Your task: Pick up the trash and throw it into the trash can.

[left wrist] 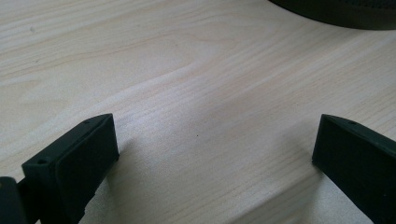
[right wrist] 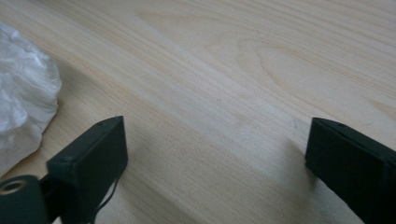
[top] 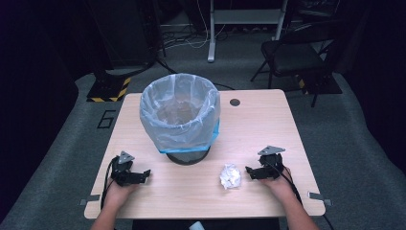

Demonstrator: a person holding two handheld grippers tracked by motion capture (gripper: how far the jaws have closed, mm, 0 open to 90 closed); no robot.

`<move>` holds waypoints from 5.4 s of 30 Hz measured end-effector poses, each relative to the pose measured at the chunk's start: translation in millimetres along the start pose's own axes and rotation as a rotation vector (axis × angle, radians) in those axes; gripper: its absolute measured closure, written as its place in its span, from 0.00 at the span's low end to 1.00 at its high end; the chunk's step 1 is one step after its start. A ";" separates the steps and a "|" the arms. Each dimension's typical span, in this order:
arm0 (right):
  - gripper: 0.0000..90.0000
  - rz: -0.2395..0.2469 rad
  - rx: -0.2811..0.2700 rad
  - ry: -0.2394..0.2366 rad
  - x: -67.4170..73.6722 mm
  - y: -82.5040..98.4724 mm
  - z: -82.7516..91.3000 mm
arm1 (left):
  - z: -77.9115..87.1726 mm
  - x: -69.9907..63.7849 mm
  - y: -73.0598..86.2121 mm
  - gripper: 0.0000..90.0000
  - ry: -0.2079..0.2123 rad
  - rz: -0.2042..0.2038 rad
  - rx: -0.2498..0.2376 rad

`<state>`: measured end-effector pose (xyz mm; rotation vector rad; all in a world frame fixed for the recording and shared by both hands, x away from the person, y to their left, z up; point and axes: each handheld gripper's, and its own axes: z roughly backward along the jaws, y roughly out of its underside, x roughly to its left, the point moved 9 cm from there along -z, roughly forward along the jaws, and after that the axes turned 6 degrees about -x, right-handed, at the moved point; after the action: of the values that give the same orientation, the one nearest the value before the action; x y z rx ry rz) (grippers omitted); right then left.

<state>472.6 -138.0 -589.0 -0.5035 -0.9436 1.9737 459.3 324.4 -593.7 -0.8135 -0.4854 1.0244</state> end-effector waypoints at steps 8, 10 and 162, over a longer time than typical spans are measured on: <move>0.26 -0.001 0.008 0.014 -2.3 -0.1 6.6 | -0.4 -1.4 -0.2 0.00 0.000 0.002 -0.003; 0.27 -0.012 0.017 0.014 -1.2 -0.3 7.4 | -0.4 -1.9 -0.2 0.00 0.001 0.002 -0.003; 0.55 0.090 -0.168 -0.455 102.3 -172.3 99.6 | 0.2 -4.8 0.4 0.00 0.011 -0.006 -0.003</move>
<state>444.4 -36.3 -391.7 -0.1886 -1.3974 2.1458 456.7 320.3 -593.8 -0.8195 -0.4794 1.0133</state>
